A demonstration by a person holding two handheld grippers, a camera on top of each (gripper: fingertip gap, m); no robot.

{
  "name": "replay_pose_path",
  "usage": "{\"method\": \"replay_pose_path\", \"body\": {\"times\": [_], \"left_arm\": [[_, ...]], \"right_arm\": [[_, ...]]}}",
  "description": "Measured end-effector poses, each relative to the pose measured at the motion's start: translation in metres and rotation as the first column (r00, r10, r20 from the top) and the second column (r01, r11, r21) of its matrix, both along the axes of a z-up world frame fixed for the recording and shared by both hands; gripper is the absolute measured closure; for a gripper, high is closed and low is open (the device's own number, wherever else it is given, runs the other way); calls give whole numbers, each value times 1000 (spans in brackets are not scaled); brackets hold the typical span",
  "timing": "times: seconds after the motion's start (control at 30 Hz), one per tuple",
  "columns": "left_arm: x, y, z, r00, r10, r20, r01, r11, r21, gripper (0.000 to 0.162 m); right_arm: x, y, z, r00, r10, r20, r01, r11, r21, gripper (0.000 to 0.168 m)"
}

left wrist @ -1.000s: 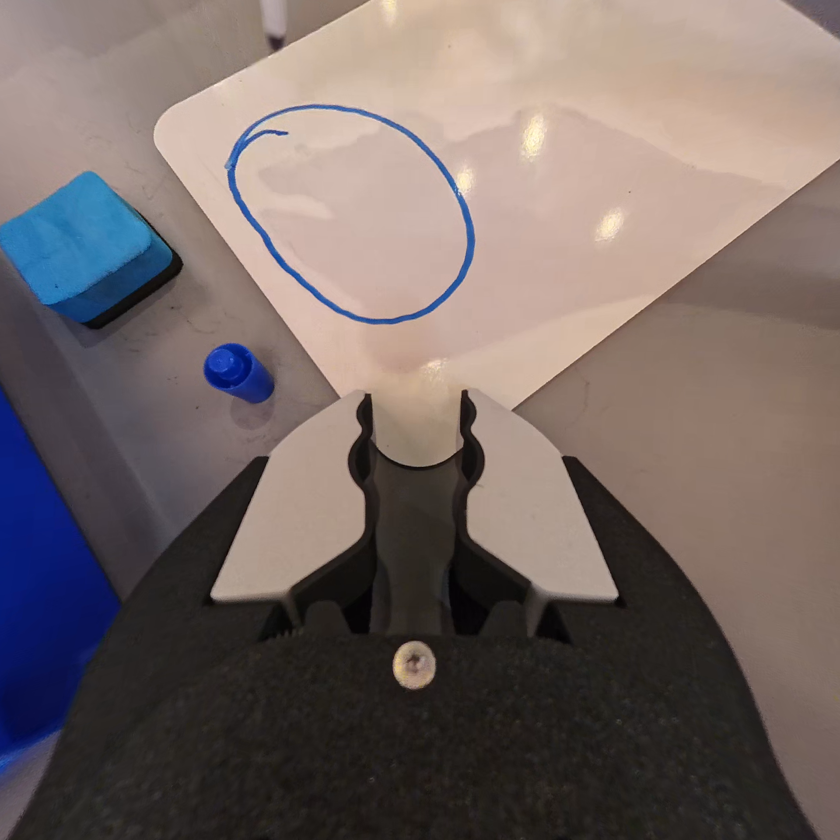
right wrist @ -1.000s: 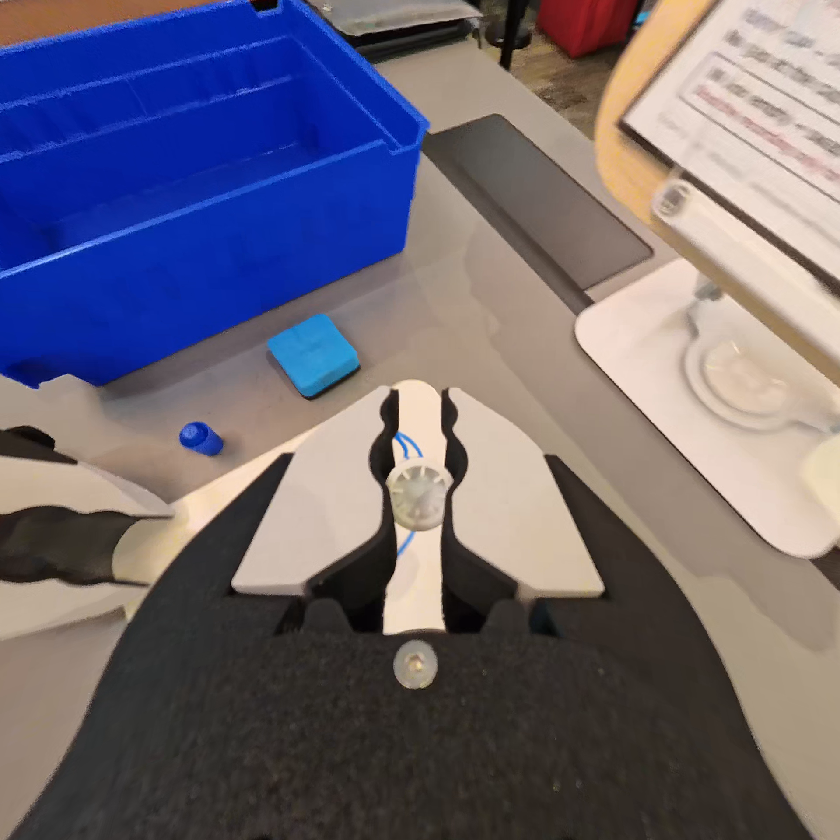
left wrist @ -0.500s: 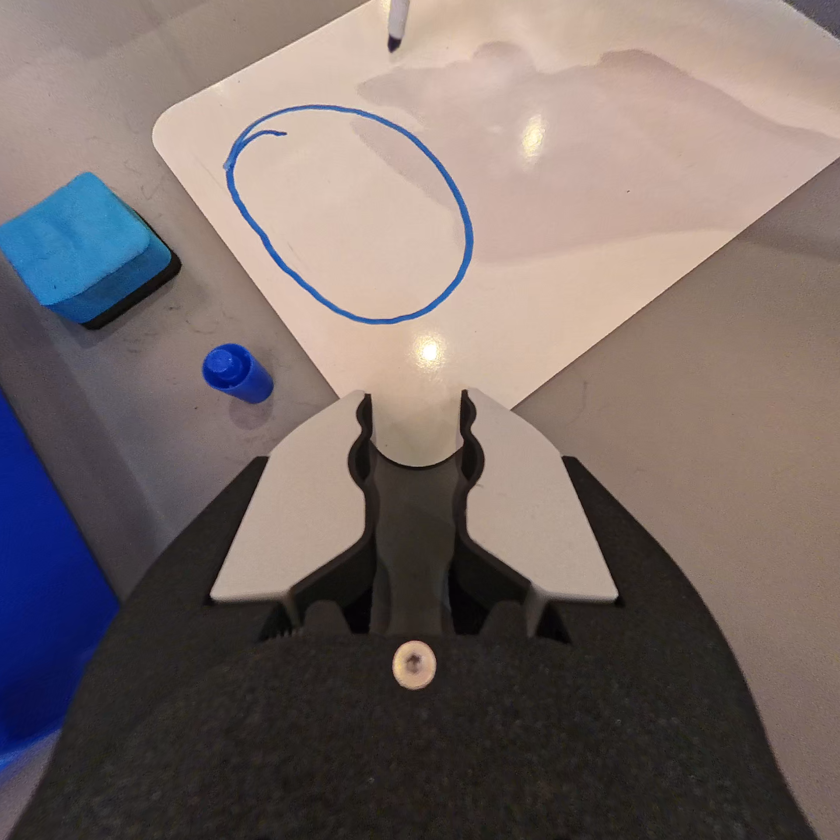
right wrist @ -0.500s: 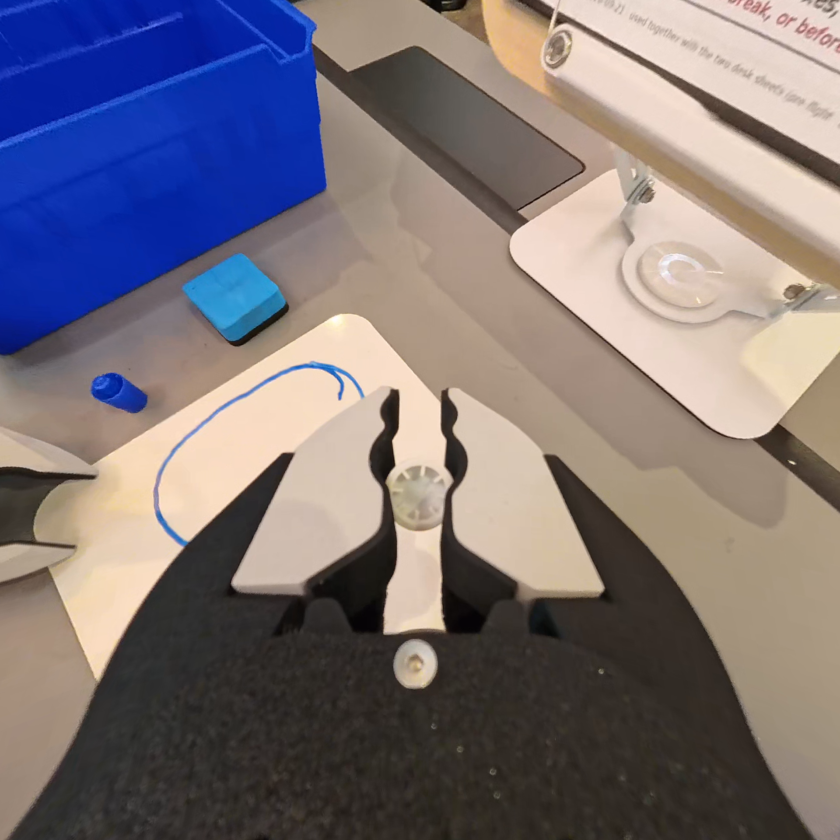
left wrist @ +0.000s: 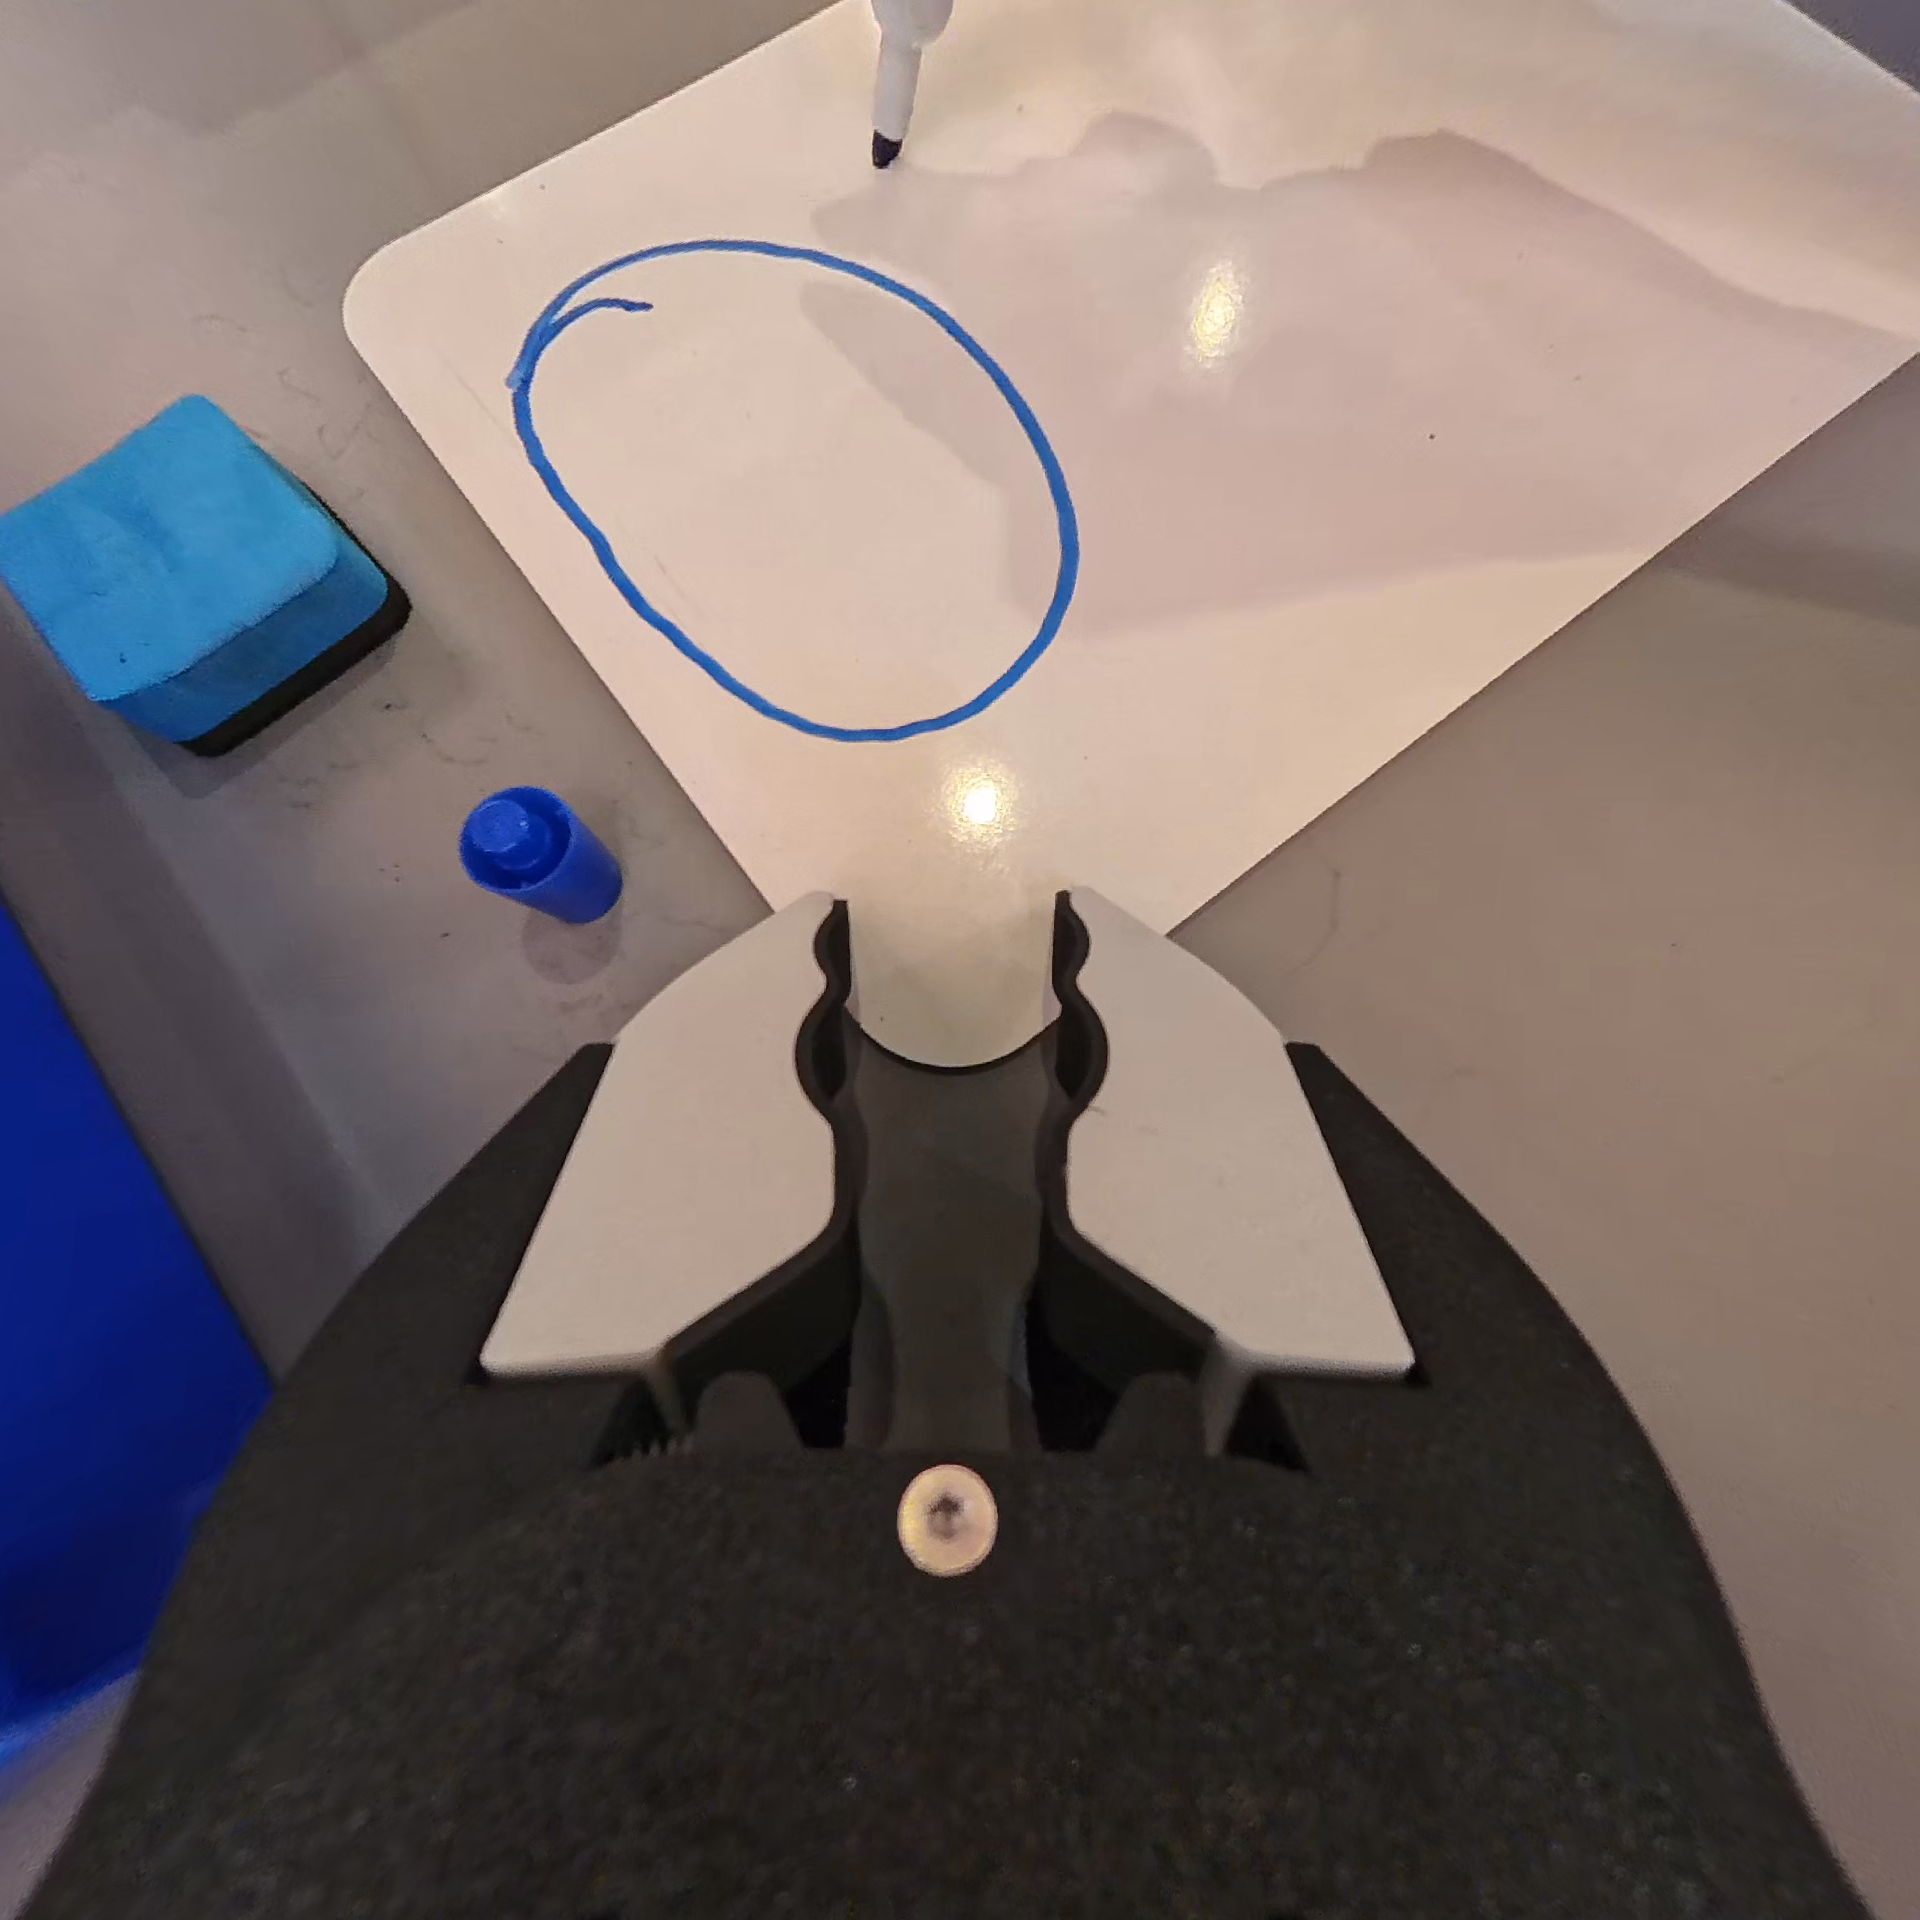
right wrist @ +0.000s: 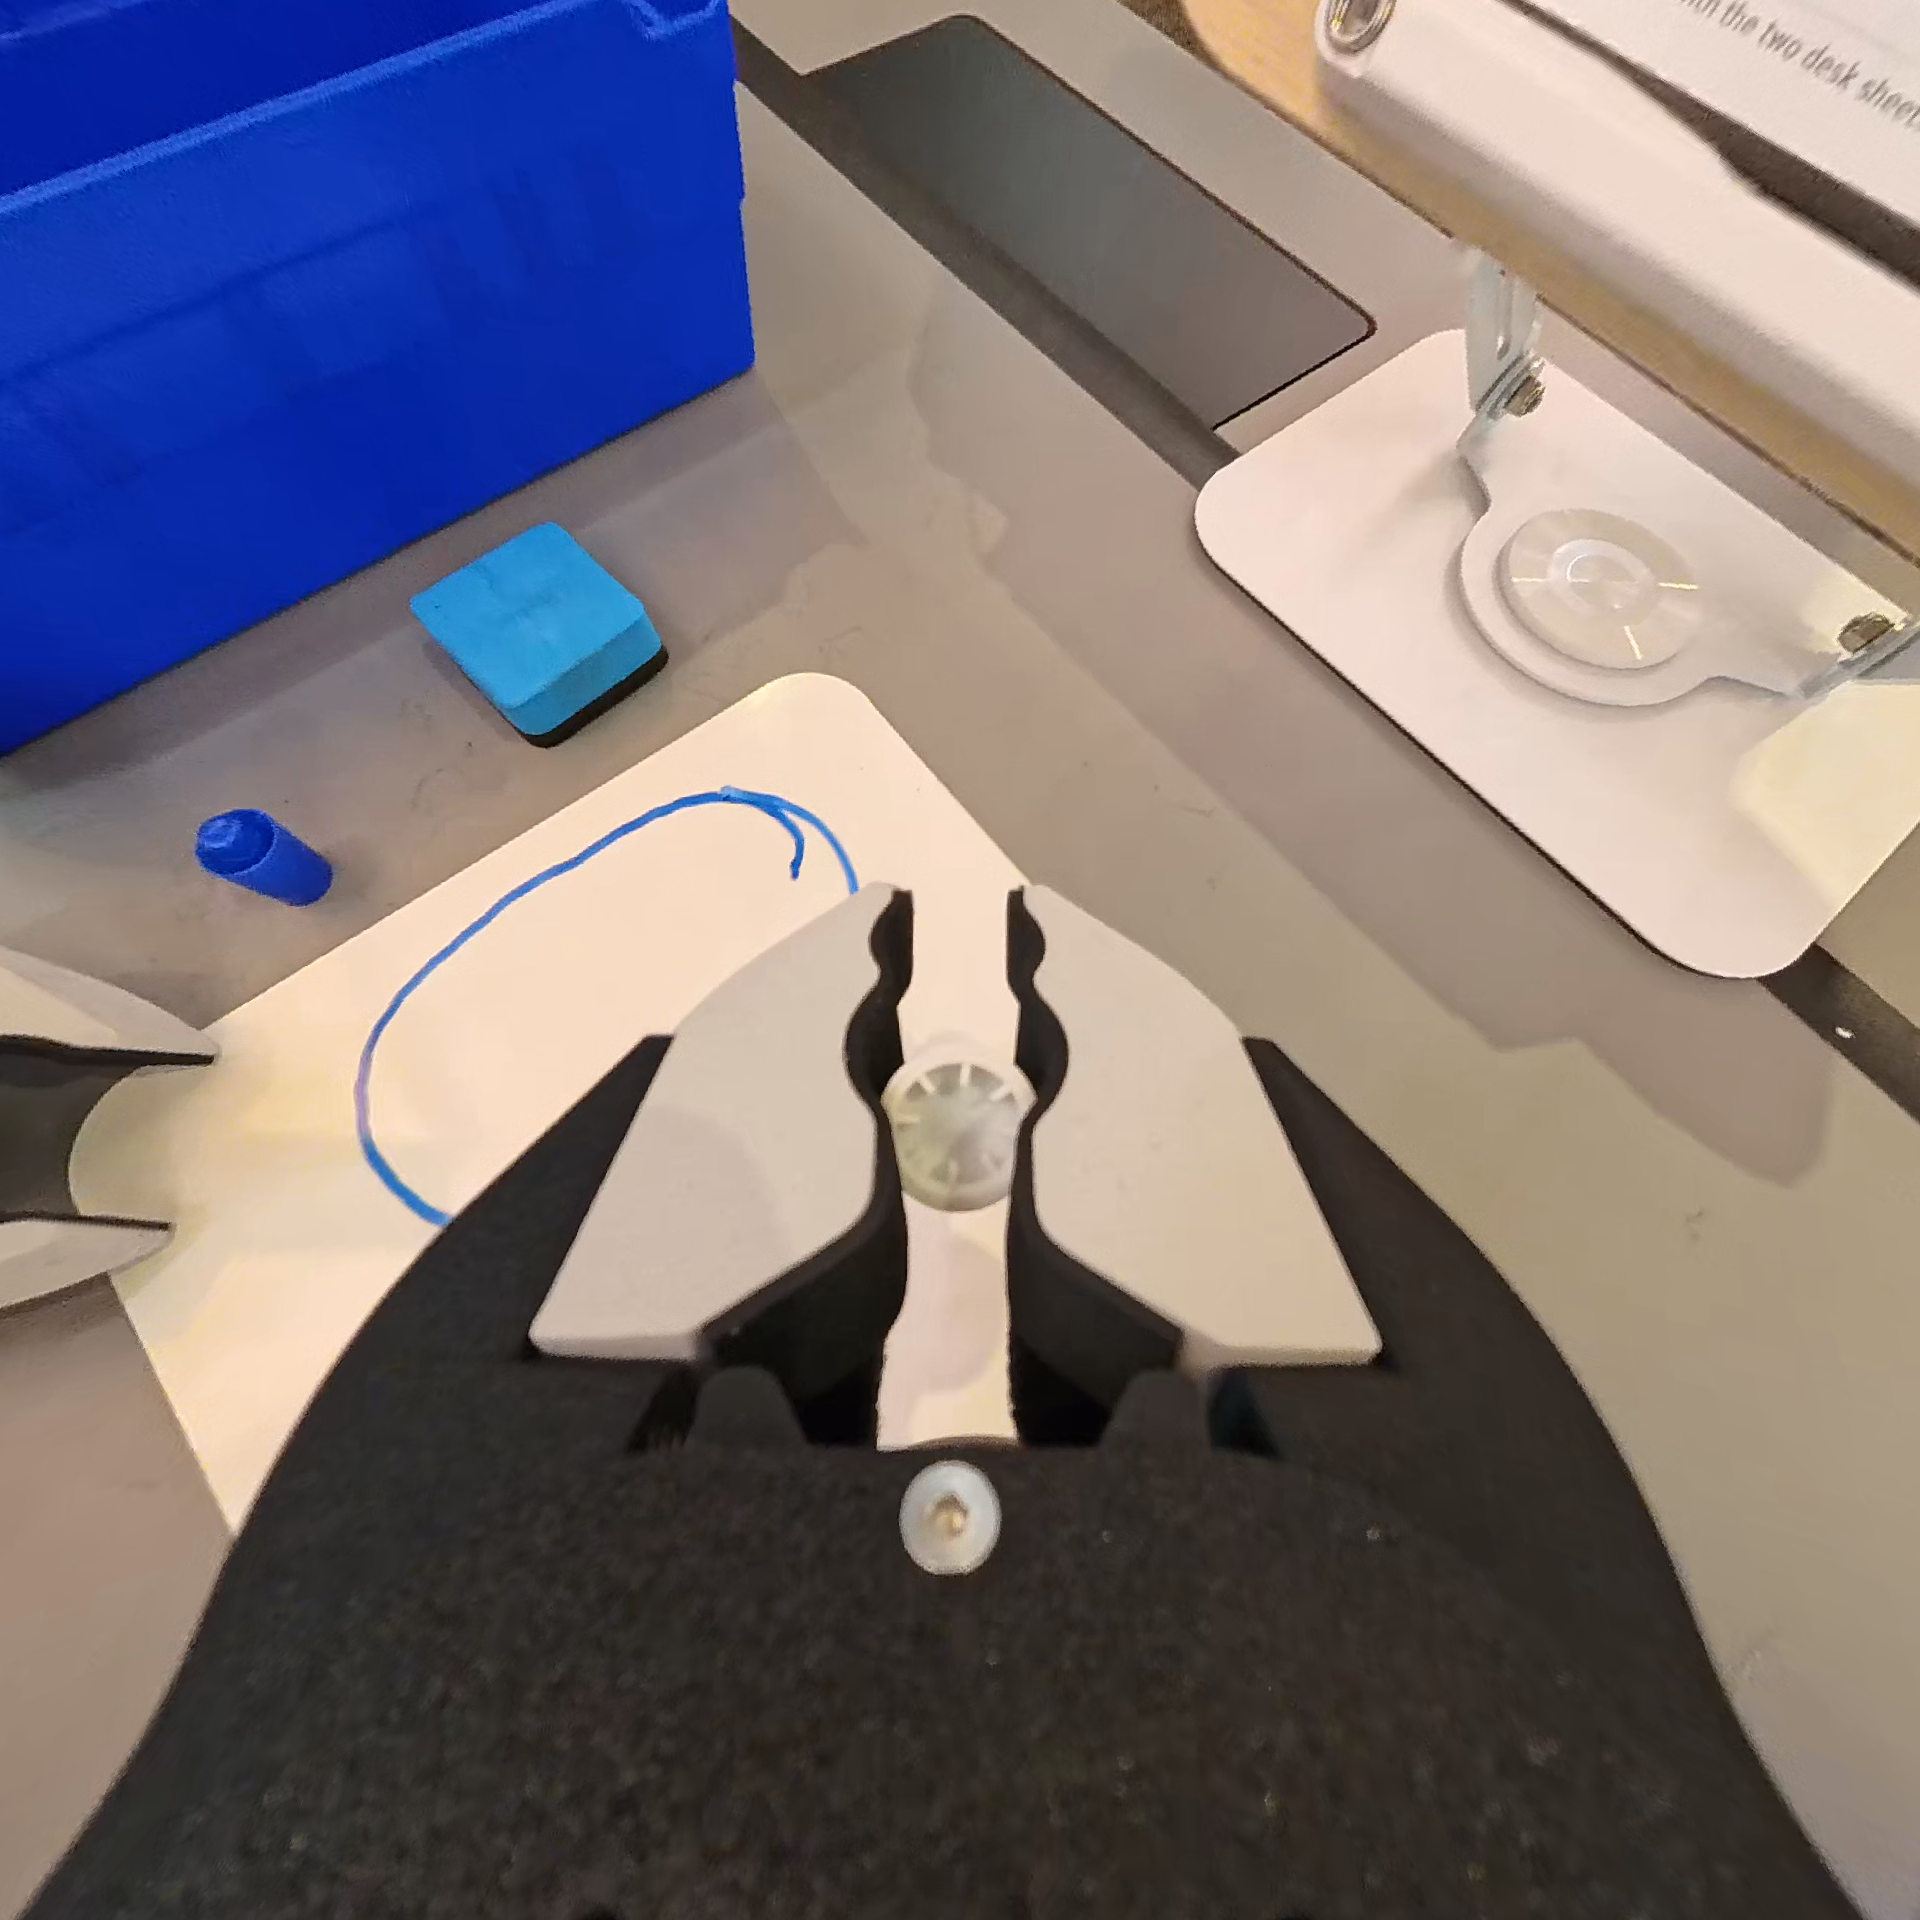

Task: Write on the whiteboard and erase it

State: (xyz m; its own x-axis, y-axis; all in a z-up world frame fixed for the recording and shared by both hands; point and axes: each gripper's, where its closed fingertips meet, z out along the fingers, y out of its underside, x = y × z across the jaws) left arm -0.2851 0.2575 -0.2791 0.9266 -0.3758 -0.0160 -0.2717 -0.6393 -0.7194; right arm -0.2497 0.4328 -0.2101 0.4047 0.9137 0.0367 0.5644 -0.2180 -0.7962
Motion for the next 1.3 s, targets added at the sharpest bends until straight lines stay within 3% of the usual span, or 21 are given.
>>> {"method": "replay_pose_path", "body": {"times": [0.8, 1.3], "left_arm": [[0, 0, 0, 1000, 2, -2, -2, 1000, 1, 126], [0, 0, 0, 1000, 1, -3, -1, 1000, 2, 125]], "right_arm": [[25, -84, -1, 1000, 5, -3, -5, 1000, -30, 151], [32, -105, -2, 1000, 11, 10, -11, 999, -40, 151]]}}
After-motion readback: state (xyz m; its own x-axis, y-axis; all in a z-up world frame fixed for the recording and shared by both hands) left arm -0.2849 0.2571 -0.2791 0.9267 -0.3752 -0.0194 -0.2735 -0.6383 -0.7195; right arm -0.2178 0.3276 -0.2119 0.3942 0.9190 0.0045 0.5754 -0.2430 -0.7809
